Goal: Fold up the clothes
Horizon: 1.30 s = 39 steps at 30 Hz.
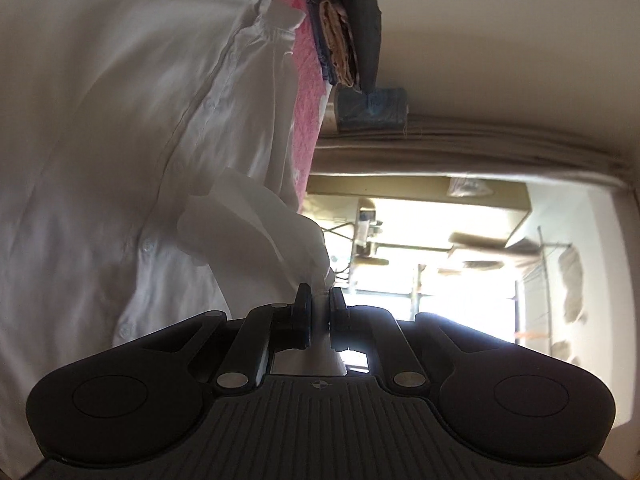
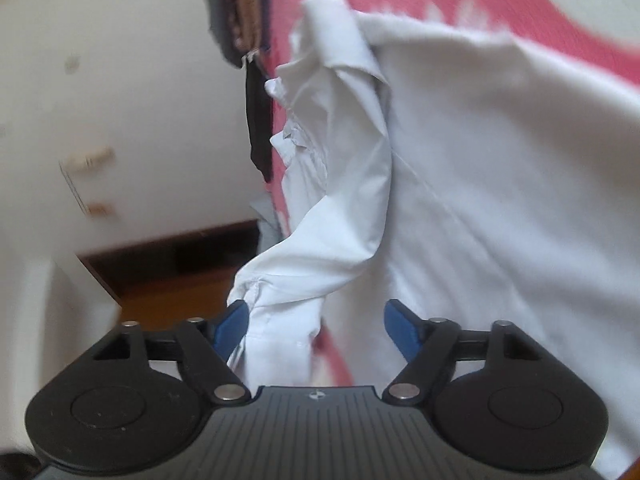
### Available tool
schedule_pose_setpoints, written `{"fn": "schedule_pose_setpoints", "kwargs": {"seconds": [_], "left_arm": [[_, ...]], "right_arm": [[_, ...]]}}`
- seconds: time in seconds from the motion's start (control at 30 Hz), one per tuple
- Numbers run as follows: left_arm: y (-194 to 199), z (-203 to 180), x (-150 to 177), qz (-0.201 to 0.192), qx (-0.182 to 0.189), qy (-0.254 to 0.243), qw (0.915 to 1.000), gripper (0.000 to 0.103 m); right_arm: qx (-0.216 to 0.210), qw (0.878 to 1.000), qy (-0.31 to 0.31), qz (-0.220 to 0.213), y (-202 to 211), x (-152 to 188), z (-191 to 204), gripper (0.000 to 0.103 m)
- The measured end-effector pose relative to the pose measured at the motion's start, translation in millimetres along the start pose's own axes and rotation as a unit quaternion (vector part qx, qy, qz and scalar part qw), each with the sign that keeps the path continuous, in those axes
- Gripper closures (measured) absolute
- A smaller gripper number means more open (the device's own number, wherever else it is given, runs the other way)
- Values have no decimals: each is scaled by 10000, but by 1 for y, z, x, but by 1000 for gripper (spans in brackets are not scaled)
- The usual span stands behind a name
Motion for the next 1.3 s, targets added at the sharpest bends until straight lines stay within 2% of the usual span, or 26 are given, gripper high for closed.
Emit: {"fn": "schedule_pose_setpoints", "kwargs": {"seconds": [0.13,0.33,0.57,0.63,0.77,0.9,0.97,1.0,1.07,1.13,1.17,1.23,1.3], "left_arm": [[-1,3,1,-1,184,206,9996,97],[1,10,4,10,297,408,9987,97],[3,19,5,14,433,618,9971,97],[2,21,7,64,481,646,9967,97],[1,25,9,135,591,748,9954,97],[2,31,10,147,671,862,9939,97],[2,35,10,150,672,940,9932,97],[3,37,10,155,643,966,9931,97],[3,43,10,170,526,1040,9930,96],[6,53,10,152,320,1058,9938,94],[11,57,9,84,129,961,9953,90],[22,60,7,-172,-382,533,9977,77],[36,53,7,-470,-1034,-249,9932,71]], "right_arm": [[-168,9995,-239,121,-11,5,-2,18],[-420,9983,-332,210,-25,6,3,18],[-676,9961,-561,119,-33,7,-2,19],[-720,9956,-581,115,-36,7,-4,31],[-777,9953,-565,108,-42,5,-4,46],[-743,9967,-325,94,-42,2,1,88],[-672,9977,-30,33,-37,2,9,95],[-627,9980,122,6,-34,1,13,100],[-529,9978,403,-52,-28,1,22,101],[-399,9972,637,-41,-27,0,29,101],[-331,9966,750,-28,-27,-1,32,101],[-177,9953,956,-2,-28,-1,38,101],[-2,9940,1093,22,-32,-1,41,101]]}}
Point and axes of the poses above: each gripper's, at about its wrist camera, not at the fingertips, and y roughly against the way its jaws point, z to its left, x to its underside, the point moved 3 cm from there along -y, roughly the way its jaws point
